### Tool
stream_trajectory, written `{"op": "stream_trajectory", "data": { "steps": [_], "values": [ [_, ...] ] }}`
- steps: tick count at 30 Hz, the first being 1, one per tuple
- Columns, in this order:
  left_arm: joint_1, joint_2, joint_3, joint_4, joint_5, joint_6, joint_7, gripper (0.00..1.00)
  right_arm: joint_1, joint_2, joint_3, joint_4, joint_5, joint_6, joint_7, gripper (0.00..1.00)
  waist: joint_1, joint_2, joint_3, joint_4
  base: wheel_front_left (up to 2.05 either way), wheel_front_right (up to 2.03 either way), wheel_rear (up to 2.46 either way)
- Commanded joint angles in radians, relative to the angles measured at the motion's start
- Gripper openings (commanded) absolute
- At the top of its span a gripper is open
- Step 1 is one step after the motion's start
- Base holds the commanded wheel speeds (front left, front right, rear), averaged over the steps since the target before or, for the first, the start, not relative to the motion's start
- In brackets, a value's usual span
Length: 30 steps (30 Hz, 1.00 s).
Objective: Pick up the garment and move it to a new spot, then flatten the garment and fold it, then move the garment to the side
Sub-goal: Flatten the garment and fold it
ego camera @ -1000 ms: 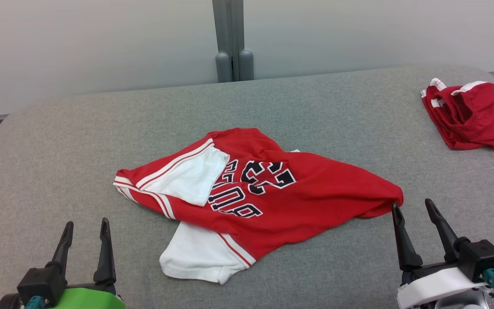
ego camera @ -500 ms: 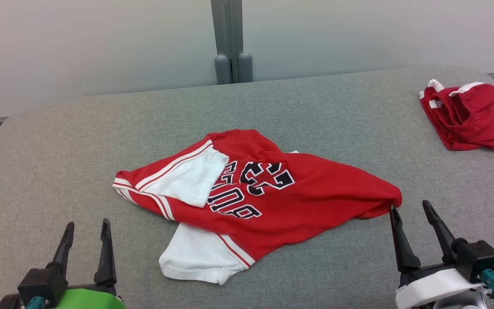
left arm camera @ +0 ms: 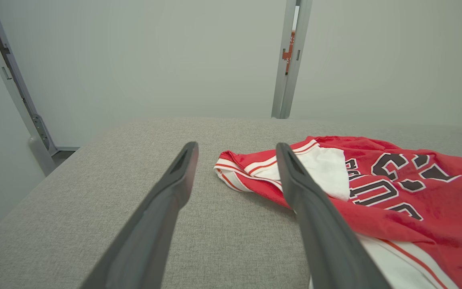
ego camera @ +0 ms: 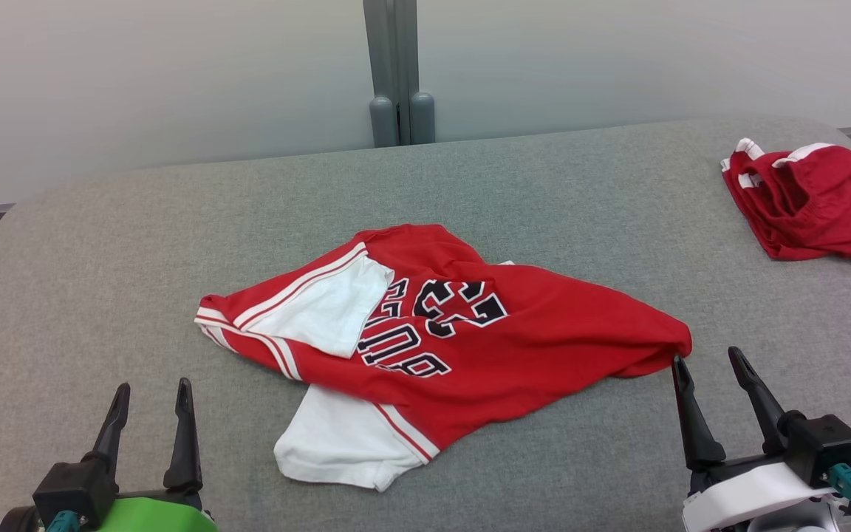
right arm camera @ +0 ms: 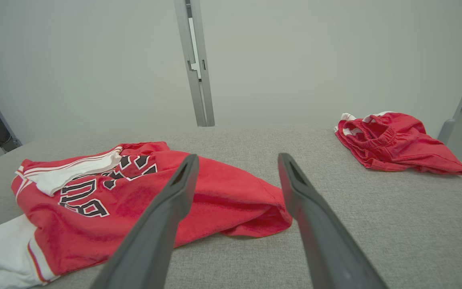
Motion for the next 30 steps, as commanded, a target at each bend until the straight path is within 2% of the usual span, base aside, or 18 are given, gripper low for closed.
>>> {"op": "stream_trajectory", "data": {
  "steps": [1, 30],
  "values": [
    [0.018, 0.006, 0.000, 0.000, 0.001, -0.003, -0.003, 1.00, 0.000, -0.005, 0.000, 0.002, 0.003, -0.001, -0.003, 1.00, 0.0000, -0.0001, 0.000, 0.001, 0.00, 0.00, 0.00],
    [0.013, 0.010, -0.008, 0.006, -0.002, -0.003, -0.003, 1.00, -0.005, 0.002, -0.005, 0.024, 0.001, -0.001, -0.003, 1.00, 0.0000, -0.0001, 0.005, 0.000, 0.00, 0.00, 0.00]
  ]
}}
